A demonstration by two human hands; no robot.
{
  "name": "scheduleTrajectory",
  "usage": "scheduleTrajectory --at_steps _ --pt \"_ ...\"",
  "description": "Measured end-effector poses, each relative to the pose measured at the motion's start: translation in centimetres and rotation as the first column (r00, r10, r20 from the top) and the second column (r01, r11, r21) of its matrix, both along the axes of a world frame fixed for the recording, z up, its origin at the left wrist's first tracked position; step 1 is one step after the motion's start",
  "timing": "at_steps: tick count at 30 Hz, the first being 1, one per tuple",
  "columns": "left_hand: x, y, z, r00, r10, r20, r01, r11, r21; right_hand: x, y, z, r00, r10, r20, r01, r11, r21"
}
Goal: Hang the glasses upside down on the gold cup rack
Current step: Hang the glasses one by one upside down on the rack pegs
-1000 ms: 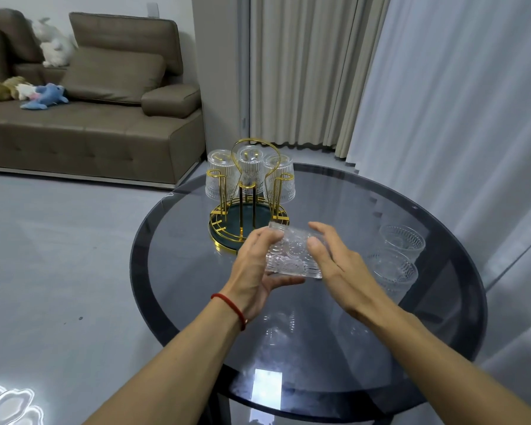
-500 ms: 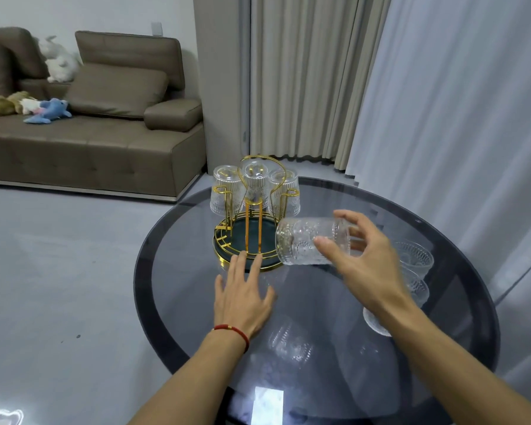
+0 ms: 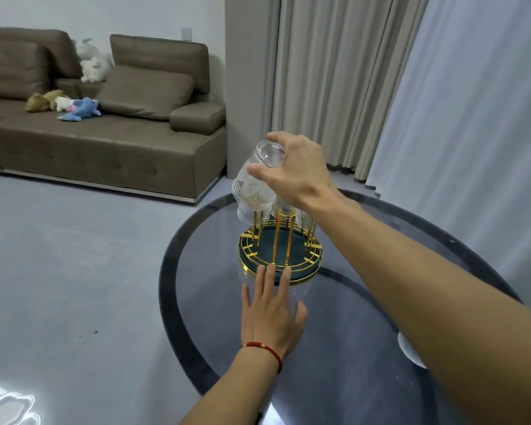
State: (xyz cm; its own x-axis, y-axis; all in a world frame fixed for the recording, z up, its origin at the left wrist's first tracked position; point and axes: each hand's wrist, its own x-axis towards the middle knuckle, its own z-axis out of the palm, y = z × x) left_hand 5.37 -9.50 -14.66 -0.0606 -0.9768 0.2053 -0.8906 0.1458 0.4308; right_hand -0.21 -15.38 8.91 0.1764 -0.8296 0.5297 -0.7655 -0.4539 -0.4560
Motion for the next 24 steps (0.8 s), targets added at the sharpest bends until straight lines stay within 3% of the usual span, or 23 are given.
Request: scheduleTrajectory --at_steps 7,18,24 --pt "0.0 -0.1 0.0 1.000 0.004 0.001 -0.004 1.000 0.017 1.6 -2.4 -2.9 0.992 -0.070 -0.107 0.080 0.993 0.090" --pt "-0.1 0.3 0.7 1.000 -0.012 0.008 0.012 0.999 0.037 3.1 -2.9 -6.7 0.978 -0.185 -0.094 0.195 0.973 0.126" --pt "-0.1 0.4 1.1 0.999 -0.022 0.032 0.020 0.997 0.070 3.5 -2.9 -7.2 0.920 -0.263 -0.292 0.300 0.950 0.089"
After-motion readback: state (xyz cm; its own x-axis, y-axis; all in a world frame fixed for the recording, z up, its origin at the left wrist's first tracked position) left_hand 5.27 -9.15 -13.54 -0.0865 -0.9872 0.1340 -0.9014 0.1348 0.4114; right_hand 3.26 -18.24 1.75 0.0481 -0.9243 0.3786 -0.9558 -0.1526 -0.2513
